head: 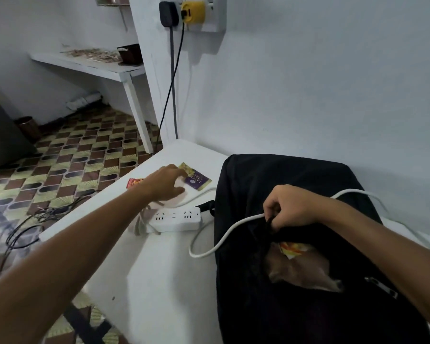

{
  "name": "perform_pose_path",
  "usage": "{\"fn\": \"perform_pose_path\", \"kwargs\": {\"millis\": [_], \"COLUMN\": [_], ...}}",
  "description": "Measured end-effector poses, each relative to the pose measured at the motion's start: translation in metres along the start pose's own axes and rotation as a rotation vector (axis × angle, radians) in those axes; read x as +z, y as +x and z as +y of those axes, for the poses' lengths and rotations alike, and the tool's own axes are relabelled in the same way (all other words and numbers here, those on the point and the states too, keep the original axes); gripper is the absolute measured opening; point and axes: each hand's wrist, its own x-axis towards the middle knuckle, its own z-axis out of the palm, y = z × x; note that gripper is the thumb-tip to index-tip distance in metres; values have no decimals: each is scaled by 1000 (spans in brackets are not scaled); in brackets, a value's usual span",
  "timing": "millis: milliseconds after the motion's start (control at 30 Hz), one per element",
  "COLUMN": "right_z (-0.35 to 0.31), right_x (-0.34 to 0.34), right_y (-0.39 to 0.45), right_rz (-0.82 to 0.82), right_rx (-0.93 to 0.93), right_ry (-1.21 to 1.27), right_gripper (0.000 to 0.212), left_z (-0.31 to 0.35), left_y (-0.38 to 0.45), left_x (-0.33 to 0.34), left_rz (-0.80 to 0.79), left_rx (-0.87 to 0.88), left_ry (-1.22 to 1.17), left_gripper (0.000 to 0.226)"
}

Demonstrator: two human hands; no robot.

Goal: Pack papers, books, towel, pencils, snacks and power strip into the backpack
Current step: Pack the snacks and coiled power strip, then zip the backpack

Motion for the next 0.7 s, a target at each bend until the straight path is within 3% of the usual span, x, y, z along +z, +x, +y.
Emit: {"fn": "perform_pose_path", "kwargs": {"millis": [100,267,333,500,700], "right_z": [1,8,9,9,8], "right_x": [1,6,7,9,14], "right_y": [-1,-5,-7,-9,-11], "right_rz": [16,90,102,143,188], "right_rx": [2,-19,-23,-38,-63], "right_ry": [-5,-53,-69,-116,-161], "right_gripper": [13,12,12,7,12], "left_z": [7,-10,-7,8,9], "left_y": [35,73,74,74,73], "left_x": [12,40,49,50,48], "left_rz": [-1,-163,-164,44,36], "left_rx": [-39,-96,-93,-96,-99], "left_ry": [-14,107,105,245,207], "left_gripper": [50,73,68,39,32]}}
